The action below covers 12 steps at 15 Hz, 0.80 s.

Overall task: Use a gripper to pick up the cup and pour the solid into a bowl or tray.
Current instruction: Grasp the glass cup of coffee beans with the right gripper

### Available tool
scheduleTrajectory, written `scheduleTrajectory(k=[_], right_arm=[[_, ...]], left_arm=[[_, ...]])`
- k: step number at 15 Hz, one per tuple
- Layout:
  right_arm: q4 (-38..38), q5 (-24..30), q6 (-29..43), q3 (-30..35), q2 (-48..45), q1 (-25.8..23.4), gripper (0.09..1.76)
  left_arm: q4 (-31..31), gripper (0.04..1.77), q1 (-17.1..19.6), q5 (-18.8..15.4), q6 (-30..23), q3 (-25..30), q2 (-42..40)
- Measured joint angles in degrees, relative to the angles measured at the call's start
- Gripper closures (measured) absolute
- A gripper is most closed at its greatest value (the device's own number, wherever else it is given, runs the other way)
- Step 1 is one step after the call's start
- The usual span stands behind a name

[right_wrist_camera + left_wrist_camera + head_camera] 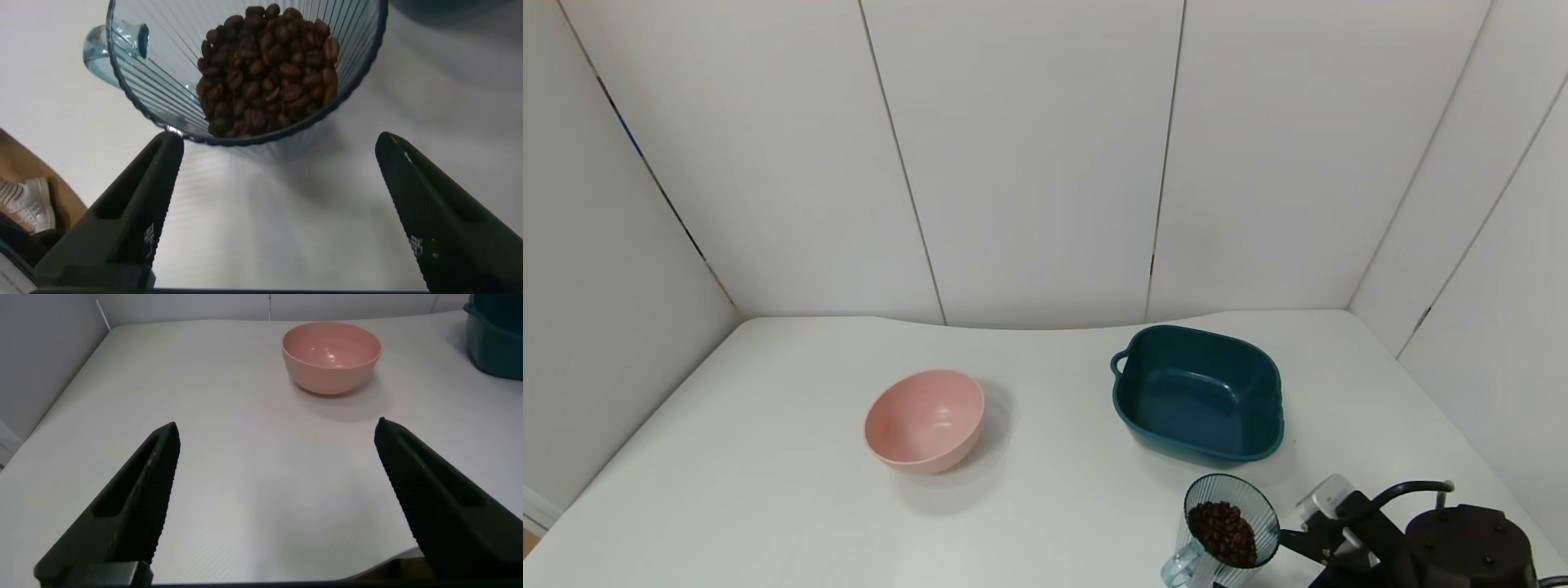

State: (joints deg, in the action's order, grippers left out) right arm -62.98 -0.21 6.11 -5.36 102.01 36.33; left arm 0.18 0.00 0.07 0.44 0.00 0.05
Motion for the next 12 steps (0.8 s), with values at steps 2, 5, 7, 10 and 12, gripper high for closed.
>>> scheduleTrajectory(k=[2,5,7,10,12], right_arm=[[-5.8,-1.4,0.0,0.7,3.1,1.0,0.14],[-15.9,-3.3,0.1,2.3,8.6,2.8,0.14],[-23.9,-4.2,0.2,3.5,12.8,3.6,0.14],[-26.4,-4.8,0.1,4.7,17.1,4.3,0.14],[-26.4,-4.9,0.1,4.5,18.2,4.5,0.14]], left_arm=[[0.0,0.09,0.0,0.0,0.0,0.0,0.0],[0.0,0.09,0.0,0.0,0.0,0.0,0.0],[0.0,0.09,0.0,0.0,0.0,0.0,0.0],[0.0,0.09,0.0,0.0,0.0,0.0,0.0],[0.0,0.09,0.0,0.0,0.0,0.0,0.0]])
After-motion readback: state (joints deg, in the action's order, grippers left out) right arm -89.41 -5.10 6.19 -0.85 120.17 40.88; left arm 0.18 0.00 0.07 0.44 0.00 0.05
